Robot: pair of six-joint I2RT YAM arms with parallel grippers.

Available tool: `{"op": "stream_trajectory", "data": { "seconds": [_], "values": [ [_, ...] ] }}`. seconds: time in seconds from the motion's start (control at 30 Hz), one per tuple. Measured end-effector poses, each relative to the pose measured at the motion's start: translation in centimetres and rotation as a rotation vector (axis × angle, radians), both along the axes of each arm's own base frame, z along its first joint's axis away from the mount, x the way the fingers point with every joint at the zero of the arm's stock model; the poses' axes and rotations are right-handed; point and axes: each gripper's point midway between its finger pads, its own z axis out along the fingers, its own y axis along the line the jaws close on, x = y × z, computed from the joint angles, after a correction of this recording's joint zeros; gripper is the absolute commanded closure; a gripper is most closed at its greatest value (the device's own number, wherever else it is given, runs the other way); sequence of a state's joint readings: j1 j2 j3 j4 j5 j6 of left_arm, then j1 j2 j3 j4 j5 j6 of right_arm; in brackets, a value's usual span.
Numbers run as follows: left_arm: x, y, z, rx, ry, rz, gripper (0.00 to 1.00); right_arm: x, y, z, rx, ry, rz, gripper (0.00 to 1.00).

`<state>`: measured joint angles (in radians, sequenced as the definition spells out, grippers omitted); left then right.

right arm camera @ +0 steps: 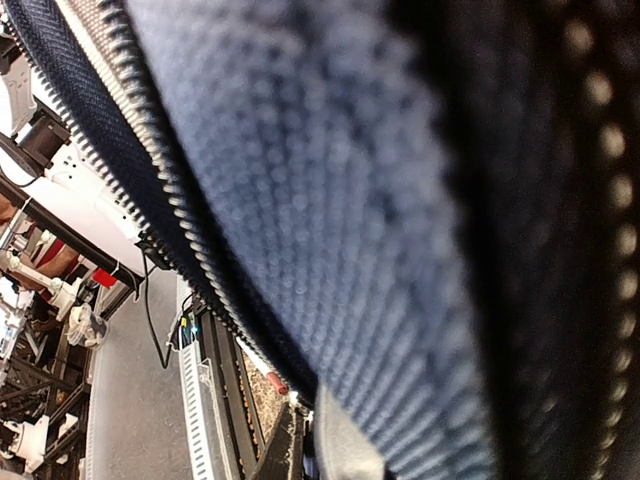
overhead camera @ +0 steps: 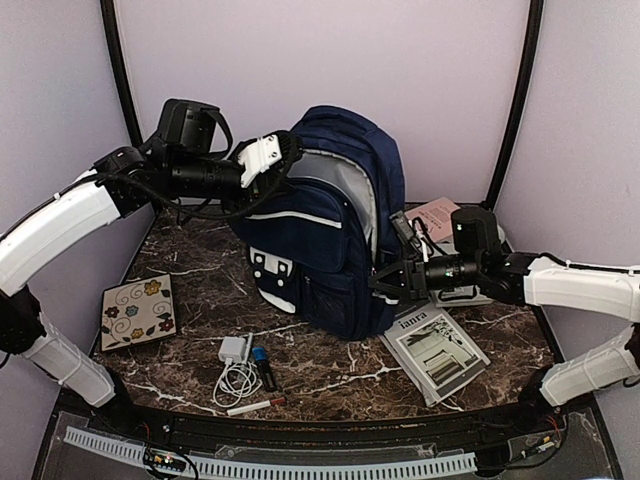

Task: Pack the student bag
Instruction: Unzip the second largest pocket of the student bag, then pass from the left arm to the right

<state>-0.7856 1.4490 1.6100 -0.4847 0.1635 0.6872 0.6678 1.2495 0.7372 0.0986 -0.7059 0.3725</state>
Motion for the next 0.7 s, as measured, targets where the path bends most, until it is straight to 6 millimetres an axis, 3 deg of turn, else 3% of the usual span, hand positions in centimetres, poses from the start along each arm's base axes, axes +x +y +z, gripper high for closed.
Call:
{"op": "stream_trajectory", "data": {
  "seconds": [0.1, 0.27, 0.33, 0.4, 0.5, 0.57, 0.6, 0.7],
  "values": [
    [-0.5, 0.2, -0.1, -0.010, -0.010, -0.024, 1.00, -0.1, 0.0, 0.0, -0.004, 0.002, -0.004, 0.96],
    [-0.5, 0.8, 0.1, -0.027, -0.040, -0.027, 1.00, -1.0, -1.0, -0.5, -0.053, 0.044, -0.022, 0.54],
    [0.0, 1.5, 0.6, -0.034, -0.054, -0.010, 1.00, -1.7, -1.9, -1.4, -0.110, 0.091, -0.034, 0.45],
    [0.2, 1.8, 0.8, -0.042, -0.063, -0.008, 1.00, -2.3, -2.6, -1.0, -0.147, 0.108, -0.034, 0.39],
    [-0.2, 1.9, 0.8, -0.046, -0.068, -0.026, 1.00, -2.4, -3.2, 3.6, -0.133, 0.039, -0.050, 0.30],
    [-0.5, 1.9, 0.7, -0.046, -0.068, -0.045, 1.00, -1.6, -3.4, 9.0, -0.091, -0.069, -0.086, 0.17],
    [-0.7, 1.9, 0.6, -0.046, -0.068, -0.051, 1.00, -1.1, -3.5, 11.5, -0.067, -0.119, -0.113, 0.01],
    [-1.1, 1.7, 0.5, -0.046, -0.071, -0.075, 1.00, 1.4, -4.2, 19.7, -0.009, -0.300, -0.245, 0.00]
  ]
}}
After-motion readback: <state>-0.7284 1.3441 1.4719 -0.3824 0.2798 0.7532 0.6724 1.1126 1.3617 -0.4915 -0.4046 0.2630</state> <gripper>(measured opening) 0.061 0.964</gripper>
